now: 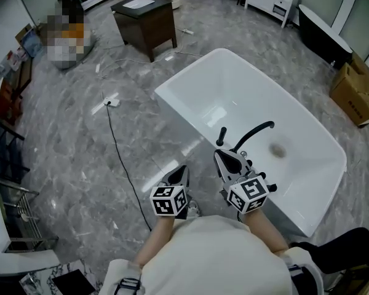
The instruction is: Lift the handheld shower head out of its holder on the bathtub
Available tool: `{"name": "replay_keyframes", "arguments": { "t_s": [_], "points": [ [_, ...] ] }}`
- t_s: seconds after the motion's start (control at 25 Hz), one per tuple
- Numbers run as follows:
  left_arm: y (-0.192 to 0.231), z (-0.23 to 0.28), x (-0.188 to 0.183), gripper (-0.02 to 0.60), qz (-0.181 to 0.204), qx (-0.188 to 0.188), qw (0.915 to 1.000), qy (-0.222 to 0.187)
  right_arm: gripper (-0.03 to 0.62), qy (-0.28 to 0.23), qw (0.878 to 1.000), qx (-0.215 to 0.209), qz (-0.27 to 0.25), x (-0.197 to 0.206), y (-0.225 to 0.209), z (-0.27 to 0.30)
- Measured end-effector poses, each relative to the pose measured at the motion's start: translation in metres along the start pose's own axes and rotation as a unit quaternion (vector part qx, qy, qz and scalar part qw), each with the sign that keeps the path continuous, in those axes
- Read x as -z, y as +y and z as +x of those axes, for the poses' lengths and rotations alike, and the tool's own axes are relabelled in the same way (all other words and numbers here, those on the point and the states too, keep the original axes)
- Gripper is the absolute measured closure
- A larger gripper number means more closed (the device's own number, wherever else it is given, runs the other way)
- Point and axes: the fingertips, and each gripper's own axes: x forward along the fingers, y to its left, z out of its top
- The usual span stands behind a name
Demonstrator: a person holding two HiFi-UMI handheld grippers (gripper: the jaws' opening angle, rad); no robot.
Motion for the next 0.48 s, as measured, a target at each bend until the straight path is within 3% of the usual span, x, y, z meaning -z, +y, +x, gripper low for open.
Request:
{"name": "replay_keyframes", "arguments": {
  "t_s": [0.48],
  "points": [
    [0.024,0.059,-0.02,0.561,0.033,0.054,0.9973,0.037,0.572,-0.021,0.996,0.092,0.003,-0.013,-0.048,0.029]
  ]
}}
